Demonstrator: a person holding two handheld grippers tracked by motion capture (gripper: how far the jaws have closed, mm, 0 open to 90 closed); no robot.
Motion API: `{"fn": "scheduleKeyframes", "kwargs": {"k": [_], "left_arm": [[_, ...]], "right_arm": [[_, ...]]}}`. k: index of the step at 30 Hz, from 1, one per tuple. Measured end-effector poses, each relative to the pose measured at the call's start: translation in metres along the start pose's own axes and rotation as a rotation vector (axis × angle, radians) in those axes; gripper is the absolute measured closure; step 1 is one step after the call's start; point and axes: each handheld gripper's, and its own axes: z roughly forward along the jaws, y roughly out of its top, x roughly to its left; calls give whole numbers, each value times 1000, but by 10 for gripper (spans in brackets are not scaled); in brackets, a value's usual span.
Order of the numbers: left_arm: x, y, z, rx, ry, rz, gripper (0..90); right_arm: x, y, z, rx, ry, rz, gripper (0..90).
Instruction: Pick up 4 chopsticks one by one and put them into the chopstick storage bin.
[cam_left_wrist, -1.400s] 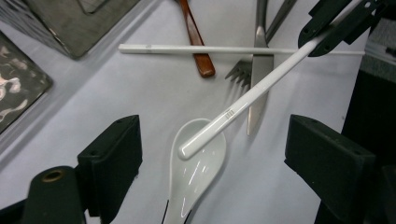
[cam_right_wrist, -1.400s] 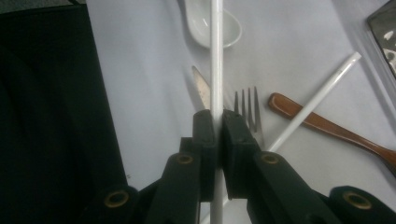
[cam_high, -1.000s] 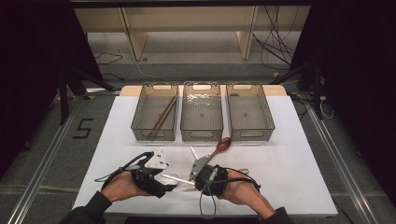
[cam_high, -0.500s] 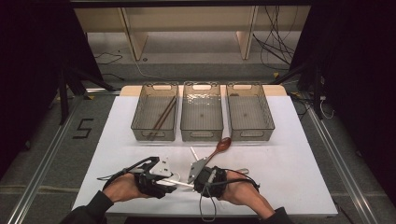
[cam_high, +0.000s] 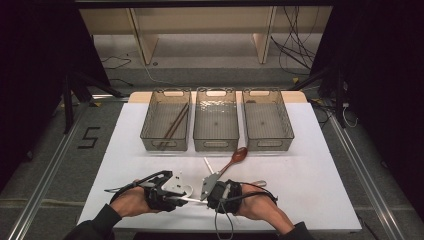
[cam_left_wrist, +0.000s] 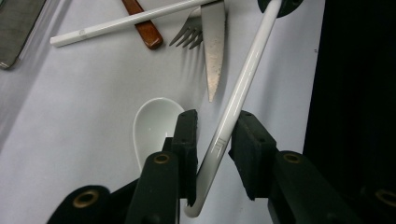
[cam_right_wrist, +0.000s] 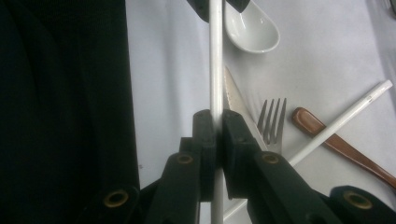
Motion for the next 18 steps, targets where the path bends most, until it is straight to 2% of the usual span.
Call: {"fn": "scheduleKeyframes", "kwargs": {"k": [5,7,9,11,12,13,14,16,18], "left_arm": [[-3,1,0,12,-17,39,755],[-5,1,-1,7,-16,72,772],[-6,1,-1,0,-36,77,795],[-7,1,-1,0,-57,86,818],[-8,2,-1,-3,-58,86,824],[-8,2,-1,-1,-59,85,825],[-7,2,-2,-4,-60,74,826],[-5,1,-2,-10,-50,59,826],[-2,0,-3,-1,-29,43,827]], "right_arm": [[0,-1,-1,12,-5,-33,845],[0,-2,-1,19,-9,-38,837],[-1,-2,-1,17,-28,-45,822],[-2,-3,-2,9,-32,-36,799],[-2,-4,-1,-1,-46,-20,791],[-4,-4,-3,16,-37,-20,785],[-4,-4,-3,8,-40,-4,771],[-7,-4,-4,-9,-41,24,719],[-9,-3,-7,-34,-44,61,614]]}}
